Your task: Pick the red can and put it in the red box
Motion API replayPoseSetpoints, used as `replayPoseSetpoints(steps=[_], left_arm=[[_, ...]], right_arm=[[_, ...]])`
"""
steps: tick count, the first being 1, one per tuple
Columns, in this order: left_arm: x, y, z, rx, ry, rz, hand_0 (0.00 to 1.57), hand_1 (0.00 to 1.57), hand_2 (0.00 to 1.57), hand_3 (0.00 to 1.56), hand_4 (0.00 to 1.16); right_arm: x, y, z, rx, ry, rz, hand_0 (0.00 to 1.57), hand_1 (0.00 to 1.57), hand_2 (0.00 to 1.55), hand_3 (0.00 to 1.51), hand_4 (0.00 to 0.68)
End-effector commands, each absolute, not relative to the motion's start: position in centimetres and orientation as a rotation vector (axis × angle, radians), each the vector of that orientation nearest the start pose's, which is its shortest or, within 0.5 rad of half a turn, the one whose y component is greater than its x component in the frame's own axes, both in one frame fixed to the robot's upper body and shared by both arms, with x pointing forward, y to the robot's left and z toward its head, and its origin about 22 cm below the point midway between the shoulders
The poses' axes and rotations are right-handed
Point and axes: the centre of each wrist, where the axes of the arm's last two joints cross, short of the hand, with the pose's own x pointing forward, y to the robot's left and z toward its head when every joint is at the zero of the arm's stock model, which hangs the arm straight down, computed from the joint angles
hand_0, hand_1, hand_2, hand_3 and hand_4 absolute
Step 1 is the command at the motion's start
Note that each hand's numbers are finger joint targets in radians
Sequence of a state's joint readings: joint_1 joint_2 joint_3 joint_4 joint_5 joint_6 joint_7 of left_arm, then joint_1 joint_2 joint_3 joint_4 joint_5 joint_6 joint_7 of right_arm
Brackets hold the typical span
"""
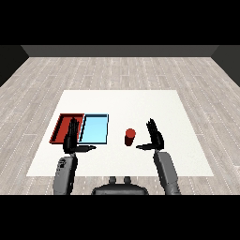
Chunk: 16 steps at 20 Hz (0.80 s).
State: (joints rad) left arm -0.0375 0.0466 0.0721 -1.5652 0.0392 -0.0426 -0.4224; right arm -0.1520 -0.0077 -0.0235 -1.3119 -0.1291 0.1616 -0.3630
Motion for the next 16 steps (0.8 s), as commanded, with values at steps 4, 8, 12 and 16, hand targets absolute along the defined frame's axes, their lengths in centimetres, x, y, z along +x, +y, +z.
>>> replayPoseSetpoints(steps=[4,8,12,16], left_arm=[[25.1,25.7,1.5,-0.024,-2.018,0.022,0.0,0.0,0.0,0.0,0.0],[26.0,24.2,0.5,-0.012,-2.025,0.01,0.0,0.0,0.0,0.0,0.0],[25.8,24.9,1.4,-0.028,-2.009,0.013,0.0,0.0,0.0,0.0,0.0],[24.9,25.1,0.3,-0.012,-2.035,0.015,0.0,0.0,0.0,0.0,0.0]], right_arm=[[28.2,-18.3,-3.8,0.292,-1.791,0.009,0.0,0.0,0.0,0.0,0.0],[28.8,-19.0,-5.1,0.338,-1.784,-0.036,0.0,0.0,0.0,0.0,0.0],[28.0,-17.5,-6.4,0.31,-1.777,-0.001,0.0,0.0,0.0,0.0,0.0],[29.4,-17.7,-5.2,0.31,-1.753,-0.03,0.0,0.0,0.0,0.0,0.0]])
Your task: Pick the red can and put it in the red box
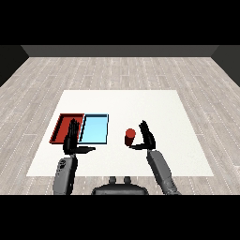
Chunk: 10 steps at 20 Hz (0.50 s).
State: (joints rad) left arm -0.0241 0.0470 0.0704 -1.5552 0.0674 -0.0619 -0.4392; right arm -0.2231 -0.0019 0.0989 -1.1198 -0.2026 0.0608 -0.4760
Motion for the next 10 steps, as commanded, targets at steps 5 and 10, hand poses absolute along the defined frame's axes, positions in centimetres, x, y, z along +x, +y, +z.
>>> replayPoseSetpoints(steps=[5,10], left_arm=[[24.0,29.3,3.0,-0.029,-2.033,0.005,0.0,0.0,0.0,0.0,0.0],[26.4,24.1,1.2,-0.007,-2.048,0.01,0.0,0.0,0.0,0.0,0.0]], right_arm=[[29.0,-16.2,-5.8,0.327,-1.751,-0.034,0.0,0.0,0.0,0.0,0.0],[29.8,-15.7,-7.7,0.322,-1.735,-0.022,0.0,0.0,0.0,0.0,0.0]])
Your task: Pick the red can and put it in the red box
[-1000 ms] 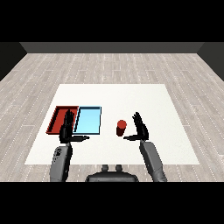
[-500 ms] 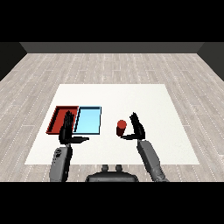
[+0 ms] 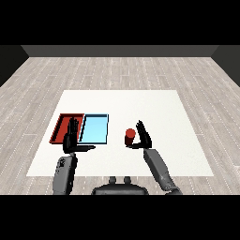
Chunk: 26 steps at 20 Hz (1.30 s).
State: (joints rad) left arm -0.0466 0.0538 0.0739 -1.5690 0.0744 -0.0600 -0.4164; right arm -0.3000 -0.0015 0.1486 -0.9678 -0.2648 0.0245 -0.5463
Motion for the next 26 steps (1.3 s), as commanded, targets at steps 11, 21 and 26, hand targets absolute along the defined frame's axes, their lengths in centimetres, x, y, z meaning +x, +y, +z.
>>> replayPoseSetpoints(steps=[11,21,26], left_arm=[[24.3,24.2,2.4,-0.02,-2.016,-0.003,0.0,0.0,0.0,0.0,0.0],[23.1,24.4,1.3,-0.025,-2.038,-0.006,0.0,0.0,0.0,0.0,0.0],[24.0,27.7,1.9,-0.02,-2.022,0.017,0.0,0.0,0.0,0.0,0.0]], right_arm=[[30.3,-16.0,-5.2,0.365,-1.728,-0.048,0.0,0.0,0.0,0.0,0.0],[28.8,-11.7,-6.4,0.421,-1.705,-0.028,0.0,0.0,0.0,0.0,0.0],[31.4,-12.0,-5.2,0.41,-1.709,-0.011,0.0,0.0,0.0,0.0,0.0]])
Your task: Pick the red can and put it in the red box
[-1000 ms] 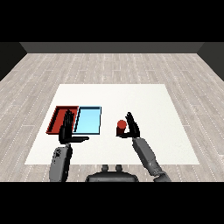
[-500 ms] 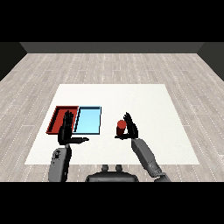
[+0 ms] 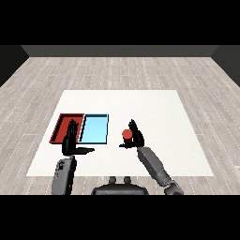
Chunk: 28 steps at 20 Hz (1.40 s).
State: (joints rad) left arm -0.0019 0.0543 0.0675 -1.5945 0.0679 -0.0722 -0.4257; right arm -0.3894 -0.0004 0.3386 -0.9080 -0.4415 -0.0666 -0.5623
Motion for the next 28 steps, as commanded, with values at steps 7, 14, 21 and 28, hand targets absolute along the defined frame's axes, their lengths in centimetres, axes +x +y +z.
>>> replayPoseSetpoints(steps=[7,14,21,28], left_arm=[[24.2,26.5,0.2,-0.022,-2.029,0.004,0.0,0.0,0.0,0.0,0.0],[24.5,26.3,2.9,-0.007,-2.036,-0.014,0.0,0.0,0.0,0.0,0.0],[25.0,24.9,1.1,-0.004,-2.05,0.008,0.0,0.0,0.0,0.0,0.0],[23.5,24.8,1.9,0.018,-2.044,-0.002,0.0,0.0,0.0,0.0,0.0]], right_arm=[[31.5,-11.8,-5.1,0.272,-1.659,-0.019,0.0,0.0,0.0,0.0,0.0],[30.8,-11.0,-6.3,0.083,-1.572,0.017,1.57,1.57,1.49,1.44,0.561],[31.2,-12.9,-5.5,0.063,-1.538,0.014,1.57,1.57,1.49,1.43,0.575],[31.7,-13.8,-4.4,0.029,-1.58,0.012,1.57,1.57,1.49,1.43,0.582]])
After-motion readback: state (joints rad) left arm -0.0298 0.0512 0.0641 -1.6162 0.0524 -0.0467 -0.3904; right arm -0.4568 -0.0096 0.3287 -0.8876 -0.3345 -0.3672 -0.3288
